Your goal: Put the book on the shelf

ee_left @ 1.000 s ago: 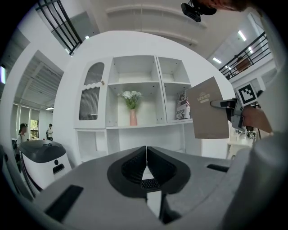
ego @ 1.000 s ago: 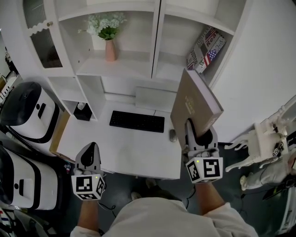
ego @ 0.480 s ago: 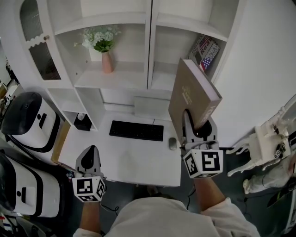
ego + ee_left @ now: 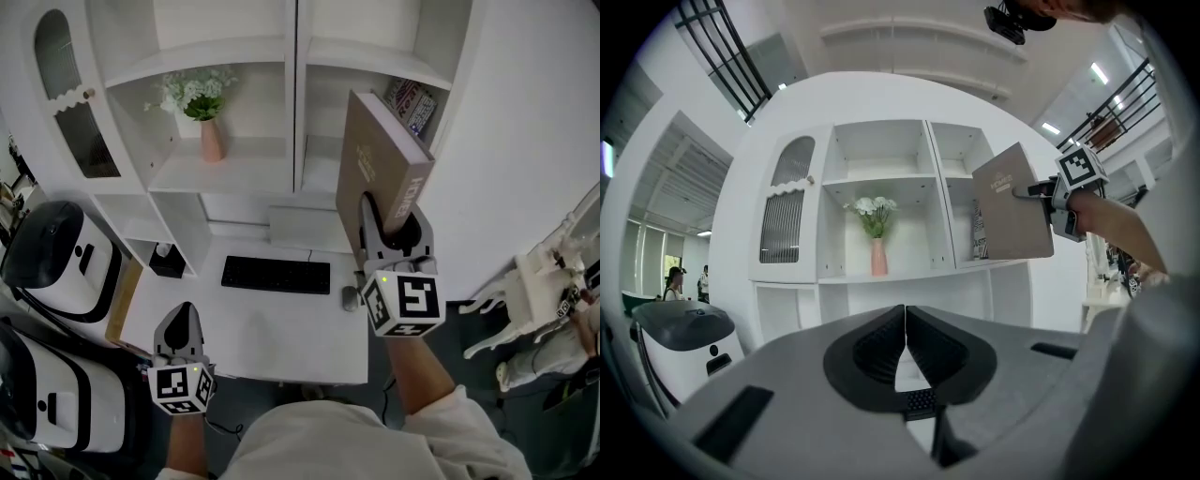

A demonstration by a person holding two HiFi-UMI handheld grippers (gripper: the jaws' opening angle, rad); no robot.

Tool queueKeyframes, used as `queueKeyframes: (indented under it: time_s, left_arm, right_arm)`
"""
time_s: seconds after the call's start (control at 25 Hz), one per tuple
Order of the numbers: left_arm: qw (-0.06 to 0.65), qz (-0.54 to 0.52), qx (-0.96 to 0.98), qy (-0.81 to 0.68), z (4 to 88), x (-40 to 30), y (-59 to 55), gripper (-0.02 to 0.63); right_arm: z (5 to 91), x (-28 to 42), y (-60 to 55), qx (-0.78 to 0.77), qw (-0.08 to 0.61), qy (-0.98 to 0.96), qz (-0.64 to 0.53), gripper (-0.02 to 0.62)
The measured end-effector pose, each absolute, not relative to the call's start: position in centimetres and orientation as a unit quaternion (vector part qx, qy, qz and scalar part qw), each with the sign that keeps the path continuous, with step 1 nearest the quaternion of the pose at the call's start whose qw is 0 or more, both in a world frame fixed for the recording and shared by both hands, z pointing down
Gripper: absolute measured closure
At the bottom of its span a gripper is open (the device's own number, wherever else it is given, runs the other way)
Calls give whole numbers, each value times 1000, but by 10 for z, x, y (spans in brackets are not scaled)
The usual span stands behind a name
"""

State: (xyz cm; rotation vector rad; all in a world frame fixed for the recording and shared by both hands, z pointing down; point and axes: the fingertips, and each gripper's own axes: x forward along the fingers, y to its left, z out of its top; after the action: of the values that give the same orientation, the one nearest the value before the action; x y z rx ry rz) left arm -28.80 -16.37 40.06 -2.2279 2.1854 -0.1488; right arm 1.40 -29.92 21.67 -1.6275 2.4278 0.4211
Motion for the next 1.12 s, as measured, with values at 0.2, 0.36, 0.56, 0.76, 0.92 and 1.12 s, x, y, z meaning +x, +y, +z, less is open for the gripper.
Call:
queueKeyframes:
  time_s: [0.2, 0.36, 0.56, 0.76, 0.92, 1.12]
  left_arm:
    - [6, -46, -713, 699, 402, -291, -168, 601]
    - [7, -45, -713, 700, 403, -295, -170, 600]
    - [4, -44, -710, 703, 404, -301, -170, 600]
    - [1, -45, -706, 707, 407, -308, -170, 600]
    - [-4, -44, -705, 708, 410, -314, -171, 600]
    - [-9, -45, -701, 711, 414, -321, -172, 600]
  right_arm:
    - [209, 9, -313, -559, 90, 812, 144, 416]
    - [208, 6, -325, -567, 86, 808, 137, 416]
    - [210, 1, -341, -577, 79, 802, 129, 416]
    - [211, -3, -359, -589, 76, 795, 123, 416]
    - [210, -8, -373, -599, 72, 789, 119, 416]
    - [210, -14, -388, -615, 72, 777, 117, 415]
